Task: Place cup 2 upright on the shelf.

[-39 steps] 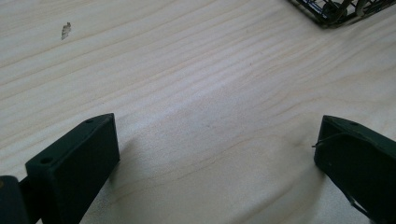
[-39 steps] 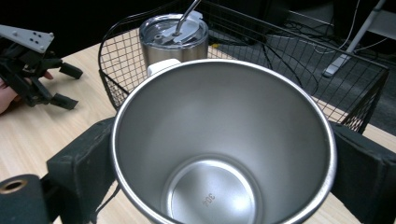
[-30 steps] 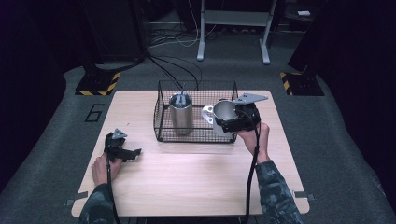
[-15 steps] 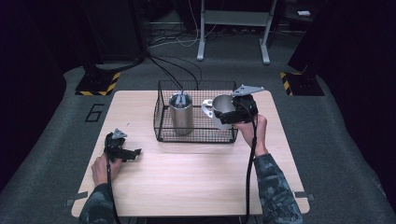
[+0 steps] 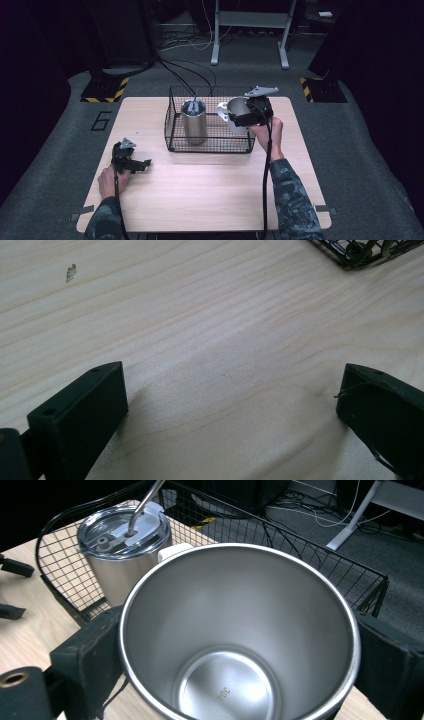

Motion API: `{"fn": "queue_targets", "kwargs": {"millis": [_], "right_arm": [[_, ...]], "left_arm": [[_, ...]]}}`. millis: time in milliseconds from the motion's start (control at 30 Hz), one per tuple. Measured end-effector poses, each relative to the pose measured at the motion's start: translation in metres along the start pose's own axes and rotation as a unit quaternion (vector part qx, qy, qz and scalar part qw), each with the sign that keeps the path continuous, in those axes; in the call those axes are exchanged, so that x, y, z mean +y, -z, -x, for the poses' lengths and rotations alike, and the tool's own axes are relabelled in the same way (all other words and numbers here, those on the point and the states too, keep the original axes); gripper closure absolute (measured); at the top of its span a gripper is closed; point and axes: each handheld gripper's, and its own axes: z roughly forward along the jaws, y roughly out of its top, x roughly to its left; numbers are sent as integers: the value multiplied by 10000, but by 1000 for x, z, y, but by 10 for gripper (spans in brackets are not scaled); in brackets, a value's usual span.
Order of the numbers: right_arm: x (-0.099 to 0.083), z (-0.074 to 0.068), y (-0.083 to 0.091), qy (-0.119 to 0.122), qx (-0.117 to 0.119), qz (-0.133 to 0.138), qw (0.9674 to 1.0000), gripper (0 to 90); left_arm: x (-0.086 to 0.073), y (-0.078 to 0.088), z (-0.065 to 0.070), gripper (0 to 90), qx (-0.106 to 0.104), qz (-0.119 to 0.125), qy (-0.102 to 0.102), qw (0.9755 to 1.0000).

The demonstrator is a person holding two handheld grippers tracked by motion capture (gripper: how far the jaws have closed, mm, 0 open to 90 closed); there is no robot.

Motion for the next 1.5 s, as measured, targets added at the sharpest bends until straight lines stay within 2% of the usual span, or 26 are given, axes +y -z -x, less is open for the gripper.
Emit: {"fn": "queue_targets", "kwargs": {"millis": [267, 467, 833, 1033, 1500], "right_arm": [[3, 1, -12, -86, -44, -57, 9999, 61], [3, 1, -23, -10, -128, -158, 9998, 61], [2, -1, -38, -53, -271, -268, 9993, 61], [0, -2, -47, -115, -316, -314, 9989, 60], [-9, -7, -68, -87, -405, -564, 9975, 60]], "left_arm": [[0, 0, 0, 1, -8, -18, -6, 10000], [0, 1, 0, 2, -28, -42, -15, 10000], [0, 0, 0, 1, -14, -25, -10, 10000], [0, 0, 0, 2, -3, 3, -3, 10000], [0, 0, 0, 2, -23, -27, -10, 10000]]}}
